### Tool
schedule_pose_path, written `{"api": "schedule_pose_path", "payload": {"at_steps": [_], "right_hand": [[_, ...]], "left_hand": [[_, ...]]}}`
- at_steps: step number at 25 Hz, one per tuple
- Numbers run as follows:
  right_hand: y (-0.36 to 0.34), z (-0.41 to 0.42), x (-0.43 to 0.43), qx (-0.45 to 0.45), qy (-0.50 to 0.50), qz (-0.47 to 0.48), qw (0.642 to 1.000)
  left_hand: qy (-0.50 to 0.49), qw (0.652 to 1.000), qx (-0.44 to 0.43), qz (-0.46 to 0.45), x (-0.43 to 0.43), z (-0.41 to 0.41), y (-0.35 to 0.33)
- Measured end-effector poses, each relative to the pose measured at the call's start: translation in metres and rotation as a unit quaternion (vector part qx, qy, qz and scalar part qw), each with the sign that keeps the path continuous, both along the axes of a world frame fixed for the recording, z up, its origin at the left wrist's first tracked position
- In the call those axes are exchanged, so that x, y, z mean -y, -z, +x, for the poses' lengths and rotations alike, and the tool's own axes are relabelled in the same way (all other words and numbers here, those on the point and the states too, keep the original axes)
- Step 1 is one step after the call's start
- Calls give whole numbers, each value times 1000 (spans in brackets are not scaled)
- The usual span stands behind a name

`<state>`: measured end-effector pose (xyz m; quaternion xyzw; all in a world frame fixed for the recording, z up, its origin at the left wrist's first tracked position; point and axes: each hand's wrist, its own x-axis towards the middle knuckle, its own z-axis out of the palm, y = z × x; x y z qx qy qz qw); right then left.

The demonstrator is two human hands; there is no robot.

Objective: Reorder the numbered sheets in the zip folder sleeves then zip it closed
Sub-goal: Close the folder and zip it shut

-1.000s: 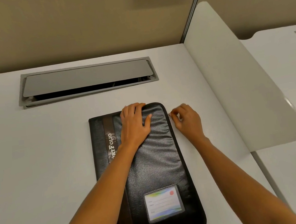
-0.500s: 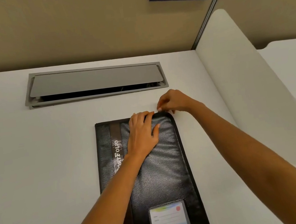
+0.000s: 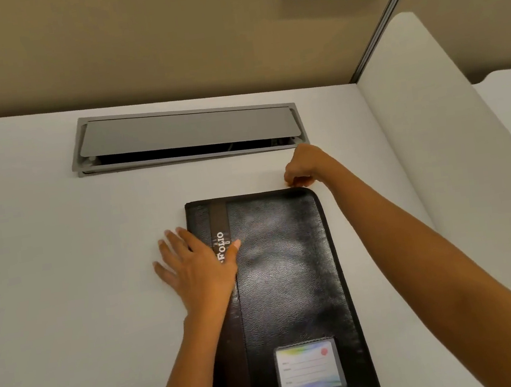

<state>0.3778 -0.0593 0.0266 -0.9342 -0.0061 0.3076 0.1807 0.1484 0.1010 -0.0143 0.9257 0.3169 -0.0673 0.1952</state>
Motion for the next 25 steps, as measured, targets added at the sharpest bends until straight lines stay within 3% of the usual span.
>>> {"api": "schedule_pose_path", "payload": {"at_steps": [4,14,17,19,21,23,25], "right_hand": [[-5,-16,-39,-8,9,48,999],[19,-74,-165,91,47,160,982],[20,-84,-144,86,62,230,967],[17,-102,-116,138,56,244,958],[17,-133,-77,219,49,200,954],[22,-168,-26,280,115,157,940],[29,-209,25,278,213,162,923]], "left_hand": [[18,999,24,-23,-2,-8,4],[33,999,38,-12,-8,-14,7],[36,998,51,2,-8,-17,11],[46,997,54,3,-10,-19,11],[62,997,46,2,-13,-28,8],[69,996,47,23,-15,-42,5],[61,996,51,38,-12,-62,3]]}}
